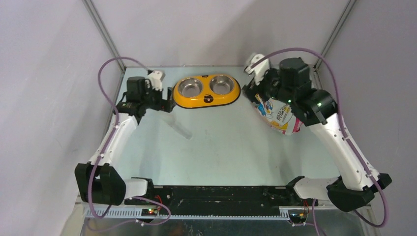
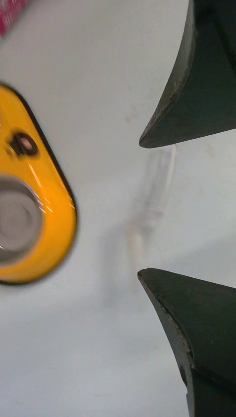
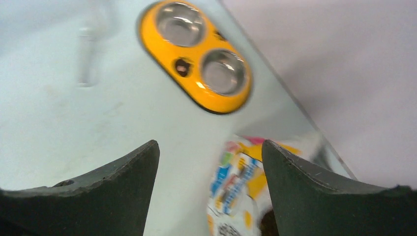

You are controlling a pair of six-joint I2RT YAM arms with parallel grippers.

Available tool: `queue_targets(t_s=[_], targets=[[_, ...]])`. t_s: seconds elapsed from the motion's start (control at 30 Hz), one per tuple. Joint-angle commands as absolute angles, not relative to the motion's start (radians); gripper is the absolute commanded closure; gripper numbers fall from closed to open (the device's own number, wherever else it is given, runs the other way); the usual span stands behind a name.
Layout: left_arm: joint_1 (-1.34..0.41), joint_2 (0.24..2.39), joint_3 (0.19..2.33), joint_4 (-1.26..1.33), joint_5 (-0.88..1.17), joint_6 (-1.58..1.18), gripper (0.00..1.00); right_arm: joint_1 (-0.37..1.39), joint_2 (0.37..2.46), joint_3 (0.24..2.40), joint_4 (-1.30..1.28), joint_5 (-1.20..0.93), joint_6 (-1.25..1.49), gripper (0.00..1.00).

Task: Serve the pet food
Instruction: Pick up the spatula from the center of the board.

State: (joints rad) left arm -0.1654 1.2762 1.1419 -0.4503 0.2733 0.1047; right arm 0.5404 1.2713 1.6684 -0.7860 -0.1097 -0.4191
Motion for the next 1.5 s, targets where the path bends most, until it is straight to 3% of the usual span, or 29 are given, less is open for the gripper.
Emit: queue_targets(t_s=[0.0,0.2,0.5,0.83,1.17,1.47], targets=[[-0.029,1.218,1.051,-0.447,0.342,0.114,0.0,0.672,1.359,1.598,-0.8,-0.204,-0.441,0.21],[0.126,1.116,0.983,-0.506,0.537,0.23,0.0,0.823,1.586,1.564,-0.633,-0.065,-0.407,0.21],[0.183,0.961,0.875,-0.516,0.554,0.283,0.0,0.828,1.993,1.879,-0.688,-0.196,-0.163,0.25],[0.346,0.988,0.871,-0.503,0.697,0.234,0.0,0.859,2.353,2.253,-0.841,-0.287,-0.005,0.24],[0.365,0.971,0.853,-0.481,0.755,0.221,0.0,0.92,2.479,2.335,-0.868,-0.217,-0.01,0.26],[0.373,0.958,0.849,-0.481,0.788,0.22,0.0,0.931,2.514,2.305,-0.906,-0.264,0.018,0.39]])
